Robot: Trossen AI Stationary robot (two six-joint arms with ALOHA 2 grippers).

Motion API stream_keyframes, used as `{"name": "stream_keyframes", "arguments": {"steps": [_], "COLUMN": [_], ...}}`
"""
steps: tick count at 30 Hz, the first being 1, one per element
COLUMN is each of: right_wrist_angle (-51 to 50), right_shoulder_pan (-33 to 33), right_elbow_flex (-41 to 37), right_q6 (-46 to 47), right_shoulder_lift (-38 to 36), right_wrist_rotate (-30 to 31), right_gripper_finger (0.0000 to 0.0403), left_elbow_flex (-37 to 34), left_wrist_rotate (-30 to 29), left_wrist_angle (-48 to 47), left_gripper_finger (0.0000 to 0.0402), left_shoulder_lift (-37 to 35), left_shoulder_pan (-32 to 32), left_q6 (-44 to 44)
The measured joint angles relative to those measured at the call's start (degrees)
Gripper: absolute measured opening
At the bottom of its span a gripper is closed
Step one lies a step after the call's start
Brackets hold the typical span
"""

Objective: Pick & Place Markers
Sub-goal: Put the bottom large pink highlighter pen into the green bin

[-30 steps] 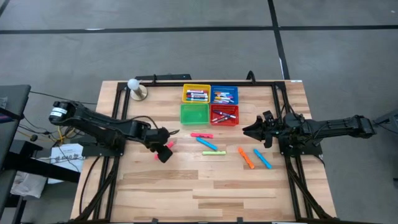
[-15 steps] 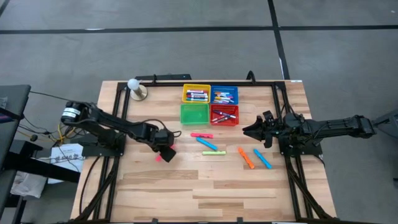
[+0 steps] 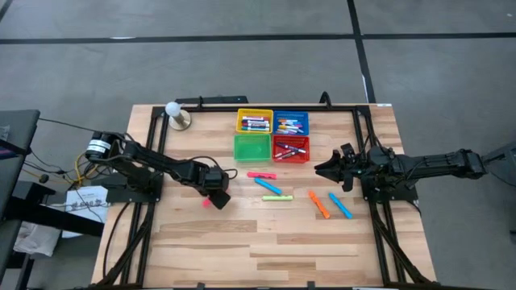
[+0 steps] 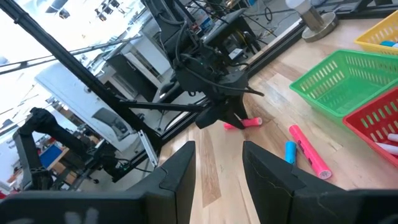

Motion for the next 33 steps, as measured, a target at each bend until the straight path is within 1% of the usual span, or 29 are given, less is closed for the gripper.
{"name": "stream_keyframes", "arguments": {"steps": [4, 6, 11, 13, 16, 19, 23, 28, 30, 33], "right_wrist_angle": [0.0, 0.0, 0.0, 0.0, 0.0, -0.2, -0.3, -0.3, -0.3, -0.3], "right_shoulder_pan": [0.0, 0.0, 0.0, 0.0, 0.0, 0.0, 0.0, 0.0, 0.0, 0.0], "right_elbow_flex": [0.0, 0.0, 0.0, 0.0, 0.0, 0.0, 0.0, 0.0, 0.0, 0.0], "right_q6": [0.0, 0.0, 0.0, 0.0, 0.0, 0.0, 0.0, 0.0, 0.0, 0.0], "right_shoulder_lift": [0.0, 0.0, 0.0, 0.0, 0.0, 0.0, 0.0, 0.0, 0.0, 0.0], "right_wrist_rotate": [0.0, 0.0, 0.0, 0.0, 0.0, 0.0, 0.0, 0.0, 0.0, 0.0], "right_gripper_finger": [0.0123, 0.0123, 0.0123, 0.0123, 0.0123, 0.0123, 0.0123, 0.0123, 0.0123, 0.0123], "left_elbow_flex": [-0.1, -0.1, -0.5, -0.9, -0.7, -0.7, -0.6, 0.3, 1.6, 4.6], "left_wrist_rotate": [-0.5, -0.5, -0.9, -1.1, -1.1, 0.1, 0.2, -2.1, -3.6, -4.8], "left_wrist_angle": [0.0, 0.0, 0.1, -1.2, -0.8, -1.3, -0.8, -0.6, -0.5, -0.2], "left_gripper_finger": [0.0082, 0.0066, 0.0067, 0.0075, 0.008, 0.0073, 0.0071, 0.0074, 0.0072, 0.0072], "left_shoulder_lift": [0.0, -0.1, -2.7, -4.4, -8.2, -12.4, -19.0, -25.9, -27.4, -27.7], "left_shoulder_pan": [0.0, 0.1, 0.0, 0.2, 0.4, 0.4, 0.4, 0.7, 1.7, 4.2], "left_q6": [0.0, 0.0, 0.0, 0.0, 0.0, 0.3, 0.6, 4.7, 7.5, 13.0]}}
